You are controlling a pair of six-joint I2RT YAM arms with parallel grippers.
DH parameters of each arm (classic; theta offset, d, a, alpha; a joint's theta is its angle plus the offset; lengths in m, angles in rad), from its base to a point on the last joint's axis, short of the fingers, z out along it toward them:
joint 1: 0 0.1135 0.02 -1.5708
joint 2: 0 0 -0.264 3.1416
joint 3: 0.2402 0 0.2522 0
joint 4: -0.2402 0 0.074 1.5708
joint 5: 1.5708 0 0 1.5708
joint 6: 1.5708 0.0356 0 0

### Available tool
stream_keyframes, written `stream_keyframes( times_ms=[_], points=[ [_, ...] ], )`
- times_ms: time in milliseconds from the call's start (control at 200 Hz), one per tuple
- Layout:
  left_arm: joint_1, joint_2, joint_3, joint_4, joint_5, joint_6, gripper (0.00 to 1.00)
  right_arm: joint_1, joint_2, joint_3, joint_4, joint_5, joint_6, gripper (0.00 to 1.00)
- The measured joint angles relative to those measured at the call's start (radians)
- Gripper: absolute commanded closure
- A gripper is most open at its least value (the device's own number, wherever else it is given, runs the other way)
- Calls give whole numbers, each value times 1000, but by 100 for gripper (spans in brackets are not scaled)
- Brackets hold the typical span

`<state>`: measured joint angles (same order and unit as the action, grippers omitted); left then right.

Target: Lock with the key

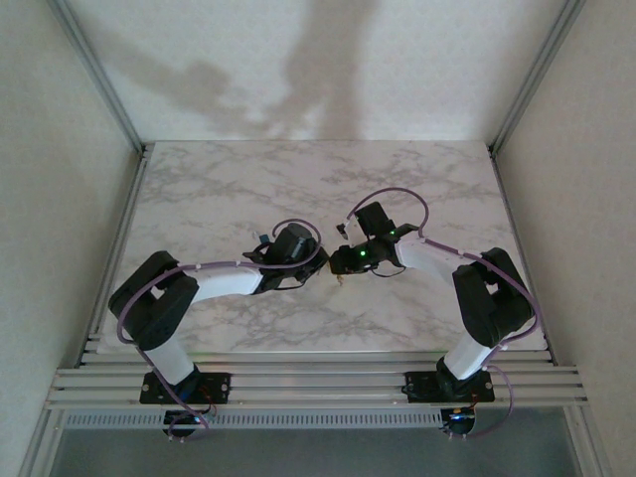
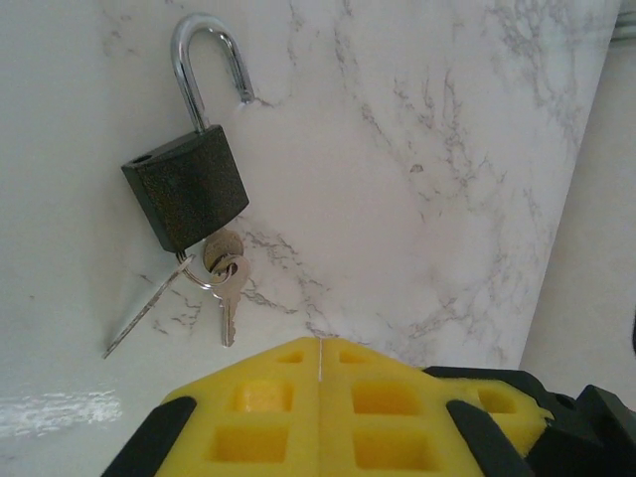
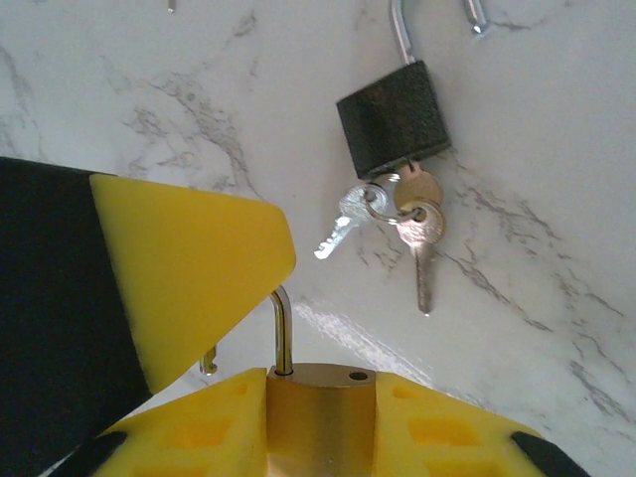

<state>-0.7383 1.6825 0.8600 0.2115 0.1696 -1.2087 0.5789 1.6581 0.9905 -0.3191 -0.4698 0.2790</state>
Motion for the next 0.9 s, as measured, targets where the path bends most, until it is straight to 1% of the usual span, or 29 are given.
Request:
stream_keyframes(
  times_ms=[145,616,901],
  points=[
    [0,-36,-13,-19,-29,0,100,3,-2,0,23,-26,-4,66],
    [-1,-109,-27,-52,-116,1,100,8,-21,0,26,-55,-4,57],
    [-1,-143,-28,-78,-145,25,100,9,-74,-31,38,-39,-3,48]
  ],
)
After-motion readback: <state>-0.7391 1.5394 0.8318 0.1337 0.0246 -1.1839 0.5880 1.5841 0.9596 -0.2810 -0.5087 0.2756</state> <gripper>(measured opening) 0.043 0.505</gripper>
